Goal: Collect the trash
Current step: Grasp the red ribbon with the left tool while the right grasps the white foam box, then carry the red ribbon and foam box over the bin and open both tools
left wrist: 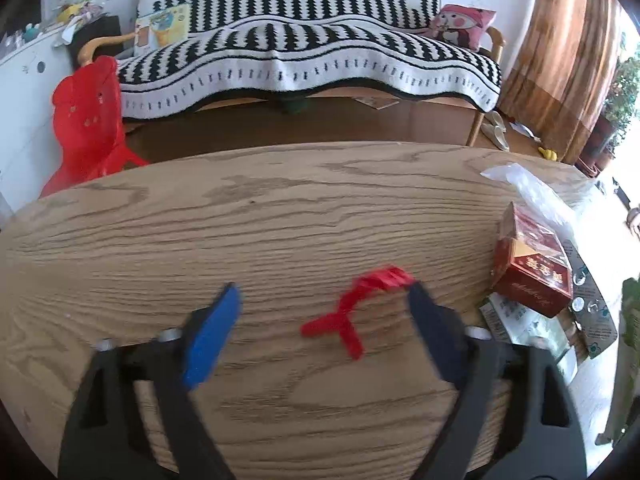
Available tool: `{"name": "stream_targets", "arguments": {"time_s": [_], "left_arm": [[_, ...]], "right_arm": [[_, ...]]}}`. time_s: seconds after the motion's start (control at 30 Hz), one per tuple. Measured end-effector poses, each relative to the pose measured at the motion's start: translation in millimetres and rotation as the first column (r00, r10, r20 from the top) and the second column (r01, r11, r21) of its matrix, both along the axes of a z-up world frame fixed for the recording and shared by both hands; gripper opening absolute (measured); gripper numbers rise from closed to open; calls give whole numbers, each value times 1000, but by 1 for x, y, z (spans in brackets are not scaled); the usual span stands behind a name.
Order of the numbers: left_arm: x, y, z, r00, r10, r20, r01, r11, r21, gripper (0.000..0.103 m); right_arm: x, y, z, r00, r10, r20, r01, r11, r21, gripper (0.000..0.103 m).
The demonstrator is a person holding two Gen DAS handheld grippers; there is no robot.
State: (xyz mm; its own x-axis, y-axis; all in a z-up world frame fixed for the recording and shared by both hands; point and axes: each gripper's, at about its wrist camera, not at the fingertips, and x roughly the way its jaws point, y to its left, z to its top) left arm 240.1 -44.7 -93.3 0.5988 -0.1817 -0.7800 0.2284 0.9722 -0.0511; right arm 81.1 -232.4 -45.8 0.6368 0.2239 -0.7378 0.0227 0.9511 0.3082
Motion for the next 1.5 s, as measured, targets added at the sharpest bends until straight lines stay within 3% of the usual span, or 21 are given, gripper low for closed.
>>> {"name": "stream_targets", "arguments": {"time_s": [0.07,0.1,0.13,0.2,0.5,0.67,0.8,0.9,0.97,1.17,1.33,1.5], "left_arm": [[-3,-4,-1,1000,2,4,-2,1000,21,46],[-5,-8,0,1000,1,10,-2,998,55,27],[-6,-10,0,1000,0,8,-1,998,66,15],[-10,-10,2,1000,10,-4,-10,999,42,9],[-53,-27,33,1000,10,24,-11,999,37,8],[-102,-81,64,992,-108,67,107,994,10,8],[-149,-140,79,966,-235,105,236,972,2,8],[-186,-192,87,932,-344,115,349,937,-18,8],[-218,-231,90,895,-429,124,435,900,-23,8],[-303,-328,86,781,-611,125,621,782,-55,8],[-369,-391,70,684,-722,100,729,681,-72,8],[-413,-431,47,611,-789,61,791,608,-60,8]], "right_arm": [[-9,-4,5,1000,-4,5,4,1000,-8,34],[-13,-6,7,1000,-8,8,8,1000,-12,34],[-18,-10,9,1000,-15,11,15,1000,-15,34],[-29,-20,14,999,-35,18,35,999,-20,34],[-90,-82,37,987,-156,49,158,986,-57,34],[-135,-138,40,963,-265,43,268,959,-95,34],[-178,-186,41,934,-354,42,357,927,-115,34],[-211,-221,39,903,-428,40,429,892,-144,34],[-239,-248,36,867,-497,42,495,848,-188,34],[-316,-319,16,769,-639,0,626,752,-205,34],[-361,-363,-12,707,-701,-89,676,708,-203,34],[-378,-392,-37,671,-719,-182,697,695,-177,34]]}}
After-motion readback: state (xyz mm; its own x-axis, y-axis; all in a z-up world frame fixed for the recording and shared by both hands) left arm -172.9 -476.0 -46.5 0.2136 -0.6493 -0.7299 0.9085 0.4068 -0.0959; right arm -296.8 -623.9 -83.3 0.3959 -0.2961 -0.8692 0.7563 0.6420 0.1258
